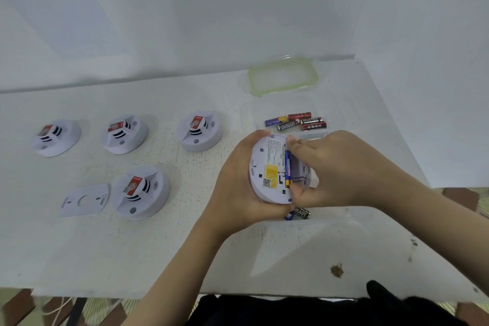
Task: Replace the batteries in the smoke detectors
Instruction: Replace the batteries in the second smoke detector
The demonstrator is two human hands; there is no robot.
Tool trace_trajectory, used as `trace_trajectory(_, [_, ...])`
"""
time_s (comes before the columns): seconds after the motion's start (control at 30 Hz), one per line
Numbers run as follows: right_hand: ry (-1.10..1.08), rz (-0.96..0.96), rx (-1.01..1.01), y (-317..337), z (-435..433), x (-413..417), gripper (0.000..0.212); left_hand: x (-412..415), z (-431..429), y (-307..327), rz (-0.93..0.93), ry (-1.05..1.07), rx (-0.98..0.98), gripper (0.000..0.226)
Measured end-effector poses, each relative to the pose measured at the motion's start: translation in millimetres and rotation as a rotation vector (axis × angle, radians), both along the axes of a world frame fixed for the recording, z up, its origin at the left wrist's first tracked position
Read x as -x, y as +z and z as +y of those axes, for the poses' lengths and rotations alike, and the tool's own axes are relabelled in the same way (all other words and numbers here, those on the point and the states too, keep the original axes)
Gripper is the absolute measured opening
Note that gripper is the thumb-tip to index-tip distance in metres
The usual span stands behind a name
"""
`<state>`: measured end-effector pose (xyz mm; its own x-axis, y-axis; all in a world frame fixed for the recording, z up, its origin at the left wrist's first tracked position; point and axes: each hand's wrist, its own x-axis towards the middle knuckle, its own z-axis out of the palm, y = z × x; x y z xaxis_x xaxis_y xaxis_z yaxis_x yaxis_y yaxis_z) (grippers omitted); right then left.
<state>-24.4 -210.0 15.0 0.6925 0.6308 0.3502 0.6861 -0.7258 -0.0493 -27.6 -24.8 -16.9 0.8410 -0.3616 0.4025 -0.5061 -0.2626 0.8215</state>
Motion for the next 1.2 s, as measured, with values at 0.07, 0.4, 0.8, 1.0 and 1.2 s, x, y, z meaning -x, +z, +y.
trace_trajectory(0.07, [0.011, 0.001, -0.003, -1, 1, 0, 0.071, 0, -1, 0, -0.005, -0.007, 0.008, 0.081])
trace_trajectory(0.4, [0.016, 0.025, 0.006, -2, 4, 2, 0.066, 2, 4, -6, 0.034, 0.002, 0.04, 0.081])
trace_trajectory(0.8, [0.016, 0.103, -0.358, -4, -4, 3, 0.066, 3, 9, 0, 0.042, -0.034, 0.082, 0.09])
trace_trajectory(1.0, [0.083, -0.123, -0.124, -10, -4, 3, 0.062, 3, 9, 3, 0.014, -0.042, 0.07, 0.097])
trace_trajectory(1.2, [0.098, -0.092, -0.091, -18, -2, 2, 0.06, 2, 13, -3, 0.043, -0.019, 0.059, 0.093])
